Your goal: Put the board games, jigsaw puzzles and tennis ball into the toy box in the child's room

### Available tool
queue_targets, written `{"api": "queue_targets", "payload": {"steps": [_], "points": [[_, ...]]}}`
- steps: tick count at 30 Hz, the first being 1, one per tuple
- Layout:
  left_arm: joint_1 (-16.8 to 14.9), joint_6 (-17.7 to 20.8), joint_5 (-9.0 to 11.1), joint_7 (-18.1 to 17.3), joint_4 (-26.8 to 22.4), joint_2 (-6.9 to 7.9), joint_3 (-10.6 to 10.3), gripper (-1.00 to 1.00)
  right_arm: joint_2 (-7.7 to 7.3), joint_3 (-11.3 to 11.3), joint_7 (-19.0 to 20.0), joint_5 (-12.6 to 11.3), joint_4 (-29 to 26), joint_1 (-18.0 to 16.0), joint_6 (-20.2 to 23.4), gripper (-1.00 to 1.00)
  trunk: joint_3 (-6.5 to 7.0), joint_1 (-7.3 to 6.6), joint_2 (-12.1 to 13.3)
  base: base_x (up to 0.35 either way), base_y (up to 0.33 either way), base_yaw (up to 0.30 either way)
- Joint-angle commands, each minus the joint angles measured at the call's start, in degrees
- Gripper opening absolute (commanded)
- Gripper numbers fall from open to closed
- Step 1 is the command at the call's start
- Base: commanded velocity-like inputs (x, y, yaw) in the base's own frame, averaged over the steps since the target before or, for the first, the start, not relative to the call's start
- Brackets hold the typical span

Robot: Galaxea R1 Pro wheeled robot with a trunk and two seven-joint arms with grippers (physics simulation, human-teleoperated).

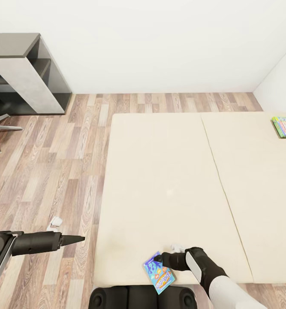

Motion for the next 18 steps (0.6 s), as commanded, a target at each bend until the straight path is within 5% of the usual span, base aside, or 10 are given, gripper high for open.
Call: {"api": "queue_targets", "payload": {"steps": [1, 18], "points": [[-0.02, 0.60, -0.03, -0.23, -0.01, 0.02, 0.00, 1.00, 0.03, -0.26, -0.01, -0.24, -0.08, 0.00, 0.40, 1.00, -0.12, 0.02, -0.06, 0.000, 0.000, 0.000], [-0.02, 0.60, -0.07, -0.23, -0.01, 0.02, 0.00, 1.00, 0.12, -0.19, -0.01, -0.22, -0.08, 0.01, 0.40, 1.00, -1.63, 0.02, -0.06, 0.000, 0.000, 0.000]]}}
